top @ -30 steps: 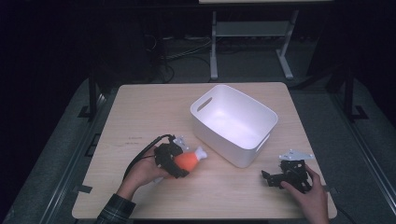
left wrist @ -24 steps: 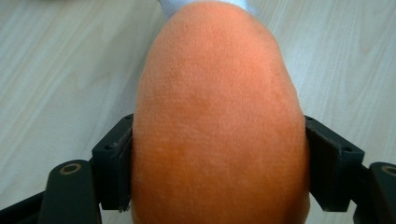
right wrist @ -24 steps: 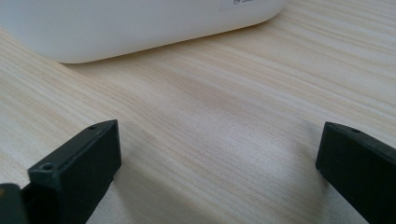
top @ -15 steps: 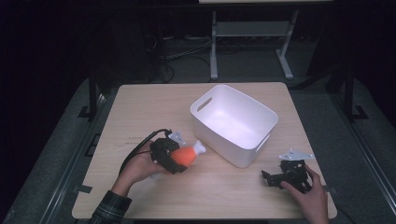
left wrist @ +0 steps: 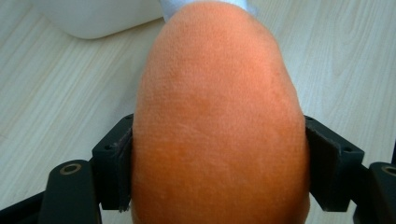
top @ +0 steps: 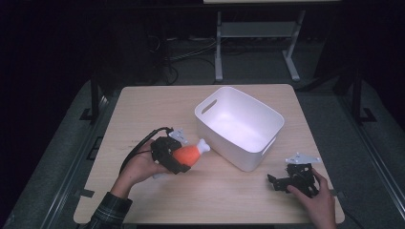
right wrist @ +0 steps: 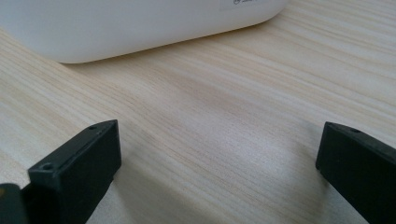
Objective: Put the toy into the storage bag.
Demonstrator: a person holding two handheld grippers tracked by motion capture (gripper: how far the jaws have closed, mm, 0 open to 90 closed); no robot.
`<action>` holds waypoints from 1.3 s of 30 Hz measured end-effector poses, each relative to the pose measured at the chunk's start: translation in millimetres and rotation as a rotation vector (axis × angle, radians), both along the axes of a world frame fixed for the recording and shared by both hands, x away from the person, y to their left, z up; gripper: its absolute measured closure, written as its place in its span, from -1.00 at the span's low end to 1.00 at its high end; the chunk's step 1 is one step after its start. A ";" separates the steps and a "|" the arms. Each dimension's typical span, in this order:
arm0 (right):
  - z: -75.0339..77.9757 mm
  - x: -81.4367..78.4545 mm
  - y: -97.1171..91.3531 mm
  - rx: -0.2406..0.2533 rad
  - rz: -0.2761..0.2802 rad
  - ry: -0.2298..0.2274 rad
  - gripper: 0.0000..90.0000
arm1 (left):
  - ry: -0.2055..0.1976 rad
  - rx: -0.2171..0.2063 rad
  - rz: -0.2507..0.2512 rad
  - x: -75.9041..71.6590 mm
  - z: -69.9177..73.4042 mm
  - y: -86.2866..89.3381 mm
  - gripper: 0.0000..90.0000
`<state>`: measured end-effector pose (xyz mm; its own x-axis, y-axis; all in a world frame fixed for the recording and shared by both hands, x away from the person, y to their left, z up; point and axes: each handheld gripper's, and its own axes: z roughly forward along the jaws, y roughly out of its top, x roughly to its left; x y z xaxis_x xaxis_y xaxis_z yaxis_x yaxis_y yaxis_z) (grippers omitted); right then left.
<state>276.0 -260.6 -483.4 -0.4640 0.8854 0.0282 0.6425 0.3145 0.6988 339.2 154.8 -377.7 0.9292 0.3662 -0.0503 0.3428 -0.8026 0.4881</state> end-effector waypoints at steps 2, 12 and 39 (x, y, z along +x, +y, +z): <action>0.0 0.0 0.0 0.001 0.000 0.000 -1.00 | 0.000 -0.010 0.003 -0.2 2.4 0.1 -0.48; 0.1 -0.1 0.0 0.001 0.001 0.001 -1.00 | -0.019 -0.026 0.001 2.5 19.5 2.9 -0.48; 0.0 0.0 -0.1 -0.001 0.001 -0.001 -1.00 | -0.059 -0.059 0.004 17.3 55.6 3.8 -0.48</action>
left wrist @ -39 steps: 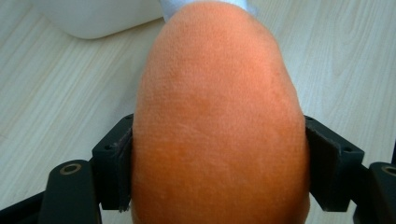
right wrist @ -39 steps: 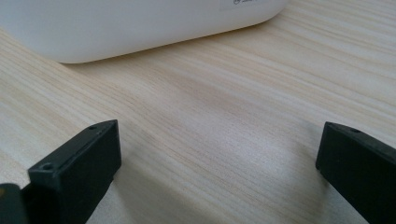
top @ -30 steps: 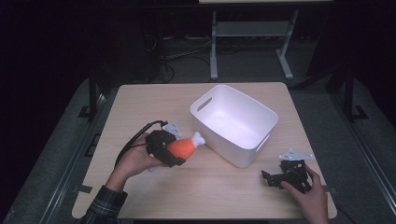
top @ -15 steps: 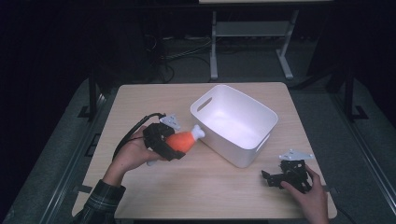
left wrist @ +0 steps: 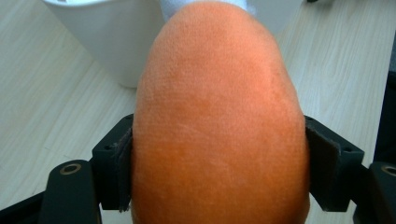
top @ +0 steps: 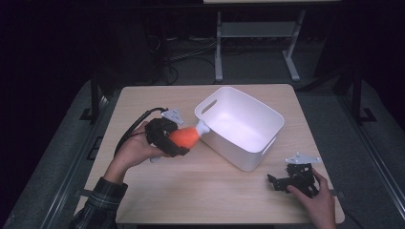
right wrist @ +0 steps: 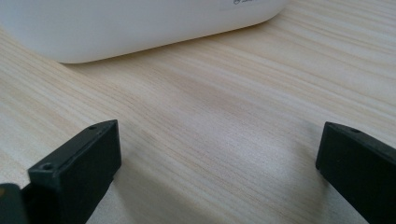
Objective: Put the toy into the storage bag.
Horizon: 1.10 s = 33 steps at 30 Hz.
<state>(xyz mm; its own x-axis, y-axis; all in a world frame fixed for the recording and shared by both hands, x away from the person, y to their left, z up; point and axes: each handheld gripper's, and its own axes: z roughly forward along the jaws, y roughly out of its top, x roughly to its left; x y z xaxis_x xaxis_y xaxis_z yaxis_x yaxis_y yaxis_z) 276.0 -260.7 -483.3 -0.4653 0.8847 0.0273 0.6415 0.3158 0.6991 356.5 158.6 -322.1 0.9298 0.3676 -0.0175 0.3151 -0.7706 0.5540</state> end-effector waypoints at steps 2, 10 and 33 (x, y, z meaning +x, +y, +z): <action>0.0 0.0 0.0 0.000 0.000 0.000 -1.00 | 0.000 -0.001 -0.003 1.6 2.9 0.0 -0.48; 0.1 -0.1 0.0 0.001 0.000 0.001 -1.00 | -0.011 -0.020 0.002 8.3 12.5 -2.8 -0.48; 0.0 -0.1 0.1 0.002 -0.001 0.000 -1.00 | -0.052 -0.026 -0.030 44.2 47.9 -26.5 -0.48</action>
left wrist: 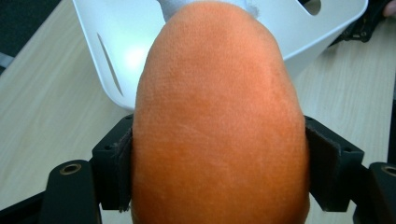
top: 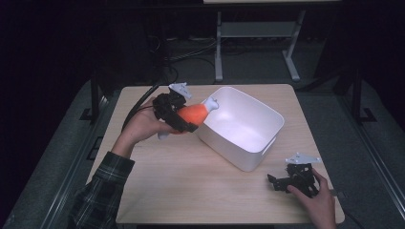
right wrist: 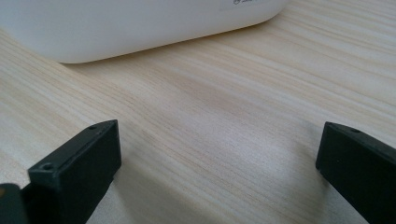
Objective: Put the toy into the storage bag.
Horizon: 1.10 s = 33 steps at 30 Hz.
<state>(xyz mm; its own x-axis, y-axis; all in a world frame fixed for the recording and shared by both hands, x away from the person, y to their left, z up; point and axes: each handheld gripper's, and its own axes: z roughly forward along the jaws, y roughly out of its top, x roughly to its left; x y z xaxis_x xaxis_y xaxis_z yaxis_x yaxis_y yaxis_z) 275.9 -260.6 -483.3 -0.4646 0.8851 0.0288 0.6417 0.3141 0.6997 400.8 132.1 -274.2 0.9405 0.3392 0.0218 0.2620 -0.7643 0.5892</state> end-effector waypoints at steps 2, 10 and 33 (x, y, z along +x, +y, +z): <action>0.1 0.0 -0.1 -0.001 0.001 0.001 -1.00 | -0.005 0.003 -0.002 3.2 2.8 -3.5 -0.48; 0.1 0.0 -0.1 -0.003 0.000 0.000 -1.00 | -0.007 0.008 -0.017 18.8 12.3 -14.7 -0.48; 0.2 -0.1 0.1 0.000 -0.002 0.001 -1.00 | -0.013 0.009 -0.068 63.0 13.1 -67.6 -0.48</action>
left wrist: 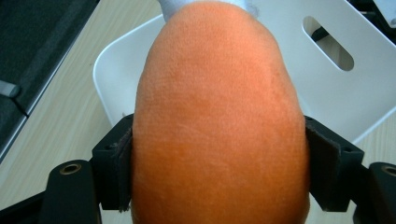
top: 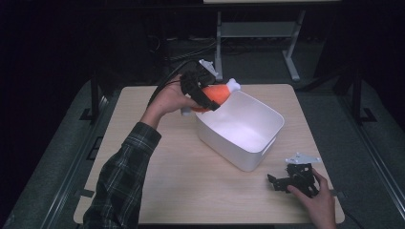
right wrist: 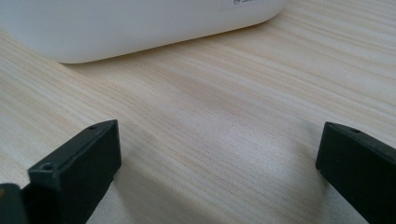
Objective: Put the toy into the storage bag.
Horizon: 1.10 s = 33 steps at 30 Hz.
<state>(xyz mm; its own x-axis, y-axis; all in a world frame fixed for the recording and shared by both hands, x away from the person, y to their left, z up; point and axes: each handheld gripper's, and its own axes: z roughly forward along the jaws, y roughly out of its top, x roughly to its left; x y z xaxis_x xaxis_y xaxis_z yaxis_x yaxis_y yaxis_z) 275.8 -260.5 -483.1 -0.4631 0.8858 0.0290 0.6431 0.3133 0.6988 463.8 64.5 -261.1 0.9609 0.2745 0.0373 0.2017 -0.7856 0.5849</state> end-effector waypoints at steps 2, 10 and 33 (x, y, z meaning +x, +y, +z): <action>0.1 0.0 0.0 -0.001 0.001 0.001 -1.00 | 0.004 -0.004 -0.008 1.7 -1.8 -5.8 -0.48; 0.0 0.0 0.0 -0.001 0.000 0.001 -1.00 | -0.004 -0.002 -0.027 10.1 -14.8 -23.3 -0.48; -0.1 0.1 0.0 0.000 0.000 -0.001 -1.00 | 0.002 0.057 -0.069 24.0 -51.2 -55.6 -0.49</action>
<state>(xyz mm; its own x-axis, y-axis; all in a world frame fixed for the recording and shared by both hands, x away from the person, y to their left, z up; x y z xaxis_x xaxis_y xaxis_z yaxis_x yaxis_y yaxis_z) 275.9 -260.6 -483.3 -0.4632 0.8858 0.0285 0.6425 0.3135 0.6993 487.8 9.0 -312.3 0.9774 0.2054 0.0490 0.1474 -0.8297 0.5383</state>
